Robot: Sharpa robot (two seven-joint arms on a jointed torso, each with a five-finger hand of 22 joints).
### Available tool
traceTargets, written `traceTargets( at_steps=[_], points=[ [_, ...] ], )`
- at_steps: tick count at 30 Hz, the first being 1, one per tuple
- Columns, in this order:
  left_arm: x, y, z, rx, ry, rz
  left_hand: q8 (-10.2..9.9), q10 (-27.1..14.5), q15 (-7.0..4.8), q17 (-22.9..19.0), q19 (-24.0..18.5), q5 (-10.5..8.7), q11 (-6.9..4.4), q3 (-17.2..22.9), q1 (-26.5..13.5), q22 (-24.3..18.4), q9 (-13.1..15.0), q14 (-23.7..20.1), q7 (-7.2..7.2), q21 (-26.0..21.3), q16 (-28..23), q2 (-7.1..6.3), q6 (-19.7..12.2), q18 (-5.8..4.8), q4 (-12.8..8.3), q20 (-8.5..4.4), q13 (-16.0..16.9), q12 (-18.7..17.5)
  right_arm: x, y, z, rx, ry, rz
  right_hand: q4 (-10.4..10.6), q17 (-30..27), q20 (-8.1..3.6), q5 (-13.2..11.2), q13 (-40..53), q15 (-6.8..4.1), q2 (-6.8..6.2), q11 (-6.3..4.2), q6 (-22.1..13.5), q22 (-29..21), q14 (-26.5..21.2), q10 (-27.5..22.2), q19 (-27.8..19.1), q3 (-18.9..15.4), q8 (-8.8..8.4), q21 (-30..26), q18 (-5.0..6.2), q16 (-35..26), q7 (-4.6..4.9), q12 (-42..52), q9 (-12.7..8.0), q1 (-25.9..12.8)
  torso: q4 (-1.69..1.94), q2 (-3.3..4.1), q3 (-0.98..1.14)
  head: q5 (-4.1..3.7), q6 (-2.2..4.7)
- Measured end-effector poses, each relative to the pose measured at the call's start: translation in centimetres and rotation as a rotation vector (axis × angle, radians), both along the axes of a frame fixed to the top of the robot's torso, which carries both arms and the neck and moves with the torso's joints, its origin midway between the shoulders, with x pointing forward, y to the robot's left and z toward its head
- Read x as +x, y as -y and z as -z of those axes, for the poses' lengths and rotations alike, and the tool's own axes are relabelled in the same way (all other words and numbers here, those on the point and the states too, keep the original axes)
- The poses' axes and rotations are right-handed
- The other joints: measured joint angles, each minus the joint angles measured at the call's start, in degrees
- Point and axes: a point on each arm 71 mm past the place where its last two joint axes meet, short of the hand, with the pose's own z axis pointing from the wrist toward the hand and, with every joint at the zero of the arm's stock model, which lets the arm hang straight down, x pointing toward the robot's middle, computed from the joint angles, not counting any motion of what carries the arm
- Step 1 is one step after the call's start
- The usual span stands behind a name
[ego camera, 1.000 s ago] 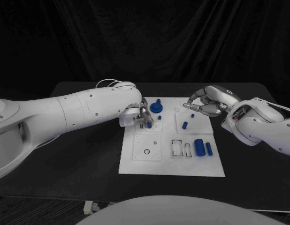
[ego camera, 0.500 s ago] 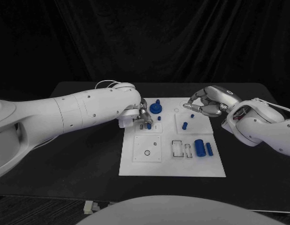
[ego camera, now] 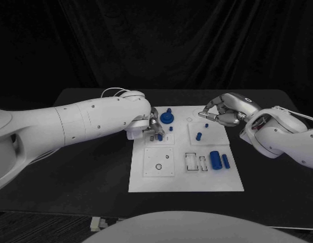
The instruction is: Assemble the parts on the task board
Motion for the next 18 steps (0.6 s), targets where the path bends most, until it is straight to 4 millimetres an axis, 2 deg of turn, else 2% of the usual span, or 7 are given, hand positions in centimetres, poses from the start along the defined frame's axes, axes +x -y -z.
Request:
traceTargets(
  at_steps=[18],
  points=[
    [-0.52, -0.98, -0.43, -0.015, 0.03, -0.025, 0.22, -0.04, 0.0, 0.0, 0.0, -0.16, -0.05, 0.0, 0.0, 0.0, 0.28, 0.0, -0.03, 0.0, 0.0, 0.0, 0.04, 0.0, 0.0, 0.0, 0.0, 0.0, -0.04, 0.02, 0.12, -0.001, -0.003, 0.001, 0.0, 0.0, 0.0, 0.28, 0.0, 0.0, 0.0, 0.0, 0.0, -0.01, 0.0, 0.0, 0.0, 0.0, 0.0, 0.0, 0.0, 0.01, 0.0, 0.0, 0.0, 0.0, 0.02, -0.01, 0.0, -0.09, 0.0]
  ],
)
